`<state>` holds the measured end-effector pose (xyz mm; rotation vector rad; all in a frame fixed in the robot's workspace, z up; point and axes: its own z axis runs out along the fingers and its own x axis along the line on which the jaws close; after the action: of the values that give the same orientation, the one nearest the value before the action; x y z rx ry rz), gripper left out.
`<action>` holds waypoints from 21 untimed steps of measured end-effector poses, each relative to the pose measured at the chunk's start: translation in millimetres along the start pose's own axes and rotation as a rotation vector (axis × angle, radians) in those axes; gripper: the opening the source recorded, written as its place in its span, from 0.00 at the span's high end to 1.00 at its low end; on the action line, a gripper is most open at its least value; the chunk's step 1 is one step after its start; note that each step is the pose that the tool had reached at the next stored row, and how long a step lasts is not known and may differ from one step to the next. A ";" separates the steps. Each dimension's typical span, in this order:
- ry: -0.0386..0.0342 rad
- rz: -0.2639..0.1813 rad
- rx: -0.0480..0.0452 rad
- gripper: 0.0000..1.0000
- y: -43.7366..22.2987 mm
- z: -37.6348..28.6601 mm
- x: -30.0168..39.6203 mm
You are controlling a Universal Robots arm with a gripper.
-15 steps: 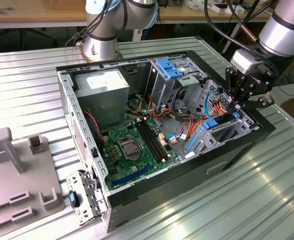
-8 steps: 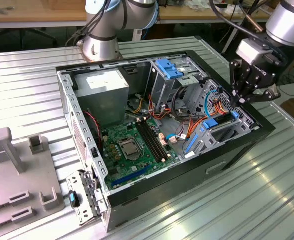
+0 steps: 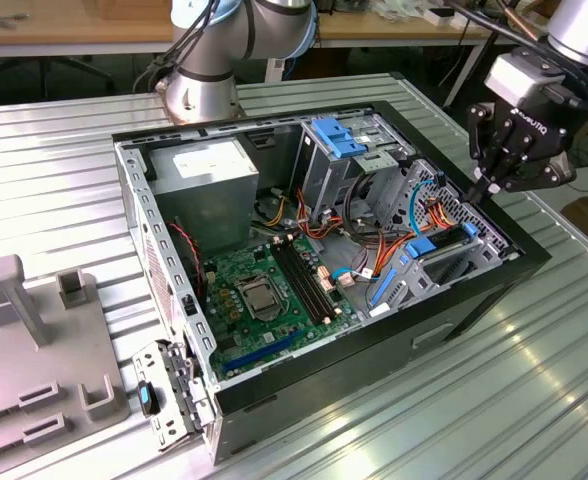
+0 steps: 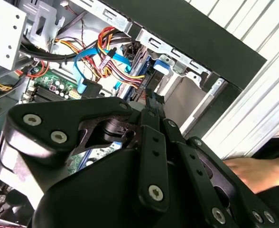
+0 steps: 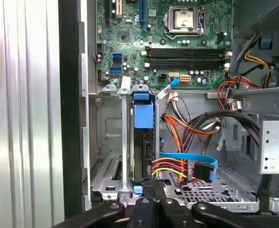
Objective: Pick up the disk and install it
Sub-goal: 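Insert the second disk wire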
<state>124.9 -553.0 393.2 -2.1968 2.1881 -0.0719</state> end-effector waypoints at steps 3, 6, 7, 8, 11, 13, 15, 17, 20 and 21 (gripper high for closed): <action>0.0030 0.000 -0.0001 0.89 5.0 -0.2 -7.8; 0.0281 -0.002 -0.0002 0.89 4.9 -1.1 -25.1; 0.0318 -0.002 -0.0002 0.89 4.8 -3.6 -26.9; 0.0327 -0.002 -0.0002 0.89 4.7 -5.1 -27.5; 0.0446 -0.003 -0.0002 0.89 4.3 -12.2 -28.0; 0.0512 -0.003 -0.0003 0.89 4.2 -13.5 -28.2; 0.0594 -0.004 -0.0003 0.76 4.2 -13.7 -29.3; 0.0677 -0.004 -0.0003 0.70 4.2 -13.7 -33.7; 0.0981 -0.006 -0.0004 0.64 4.1 -13.7 -47.5; 0.1134 -0.007 -0.0005 0.64 4.1 -13.7 -51.5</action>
<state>119.8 -501.4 406.4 -2.2539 2.2371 -0.2011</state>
